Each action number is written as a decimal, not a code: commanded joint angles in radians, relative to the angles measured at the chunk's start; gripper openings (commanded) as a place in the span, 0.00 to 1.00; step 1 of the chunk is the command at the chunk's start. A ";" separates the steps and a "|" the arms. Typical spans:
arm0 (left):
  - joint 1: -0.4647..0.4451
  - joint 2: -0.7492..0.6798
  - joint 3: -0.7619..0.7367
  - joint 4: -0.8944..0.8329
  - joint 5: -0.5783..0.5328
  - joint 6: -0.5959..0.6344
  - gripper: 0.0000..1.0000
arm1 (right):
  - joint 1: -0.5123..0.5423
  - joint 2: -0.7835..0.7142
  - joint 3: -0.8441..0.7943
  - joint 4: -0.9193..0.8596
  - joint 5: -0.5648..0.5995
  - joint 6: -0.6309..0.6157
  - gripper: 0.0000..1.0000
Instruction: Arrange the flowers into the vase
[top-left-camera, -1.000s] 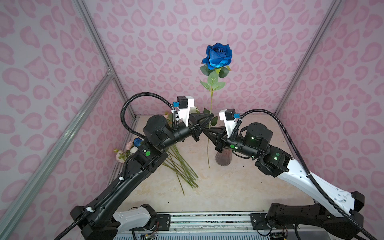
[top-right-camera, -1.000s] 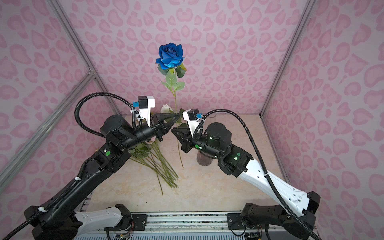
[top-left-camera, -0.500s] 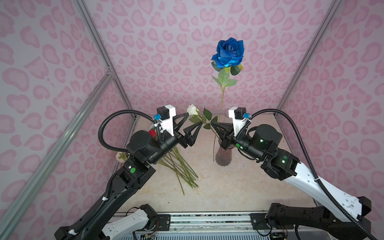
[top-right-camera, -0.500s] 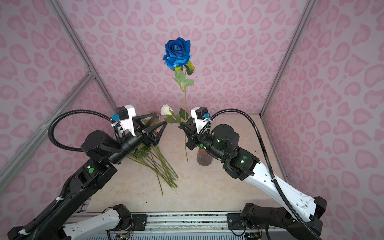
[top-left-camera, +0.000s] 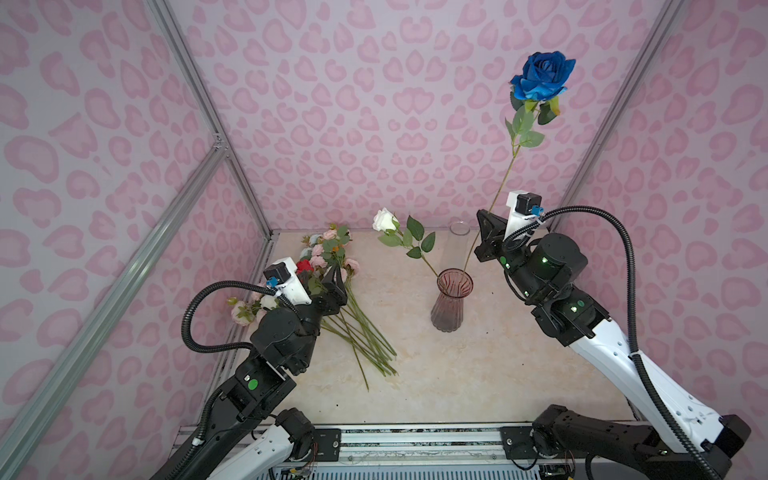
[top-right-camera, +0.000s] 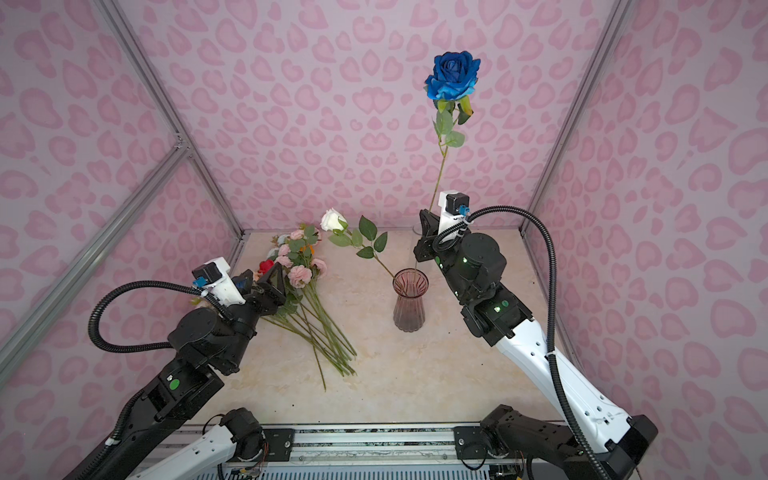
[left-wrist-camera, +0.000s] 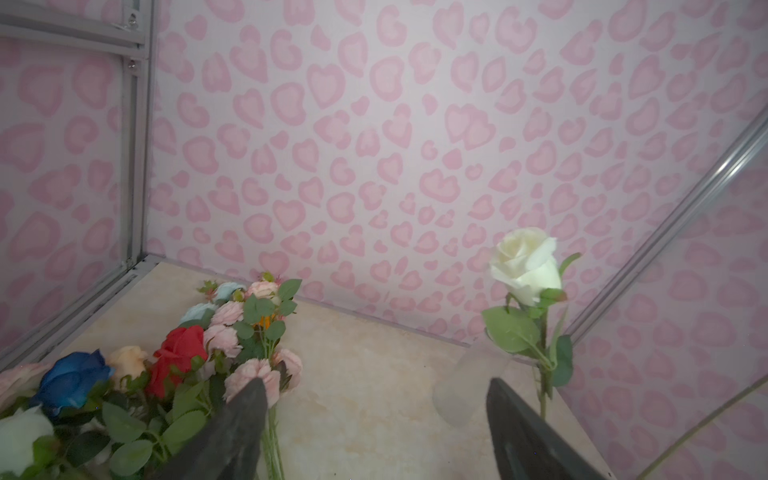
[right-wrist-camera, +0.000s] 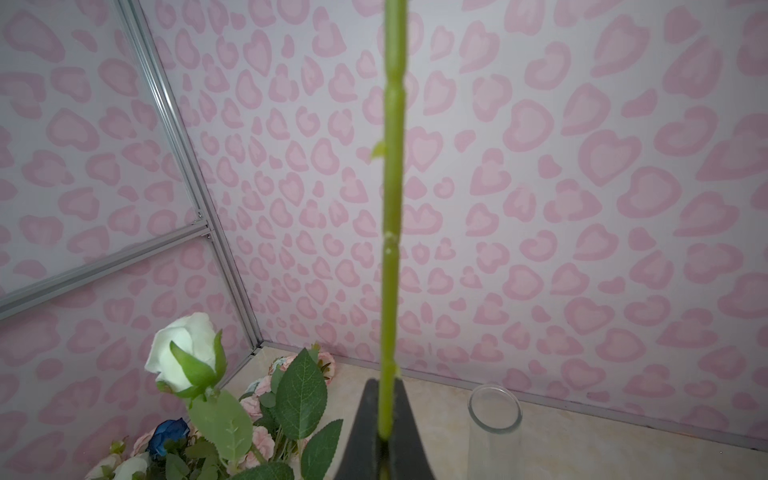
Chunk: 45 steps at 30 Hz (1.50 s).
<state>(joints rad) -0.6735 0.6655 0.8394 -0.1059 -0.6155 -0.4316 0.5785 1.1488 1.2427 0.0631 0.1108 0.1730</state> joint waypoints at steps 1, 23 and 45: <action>0.023 0.015 -0.021 -0.047 -0.032 -0.099 0.84 | -0.012 0.017 -0.051 0.104 -0.016 0.036 0.00; 0.115 0.199 -0.024 -0.054 0.151 -0.178 0.84 | -0.006 0.074 -0.341 0.081 -0.064 0.210 0.10; 0.144 0.297 -0.044 -0.055 0.159 -0.184 0.84 | 0.012 0.003 -0.354 0.000 -0.063 0.210 0.23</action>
<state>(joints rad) -0.5415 0.9493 0.8028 -0.1665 -0.4454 -0.6048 0.5880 1.1725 0.8845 0.0689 0.0486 0.3847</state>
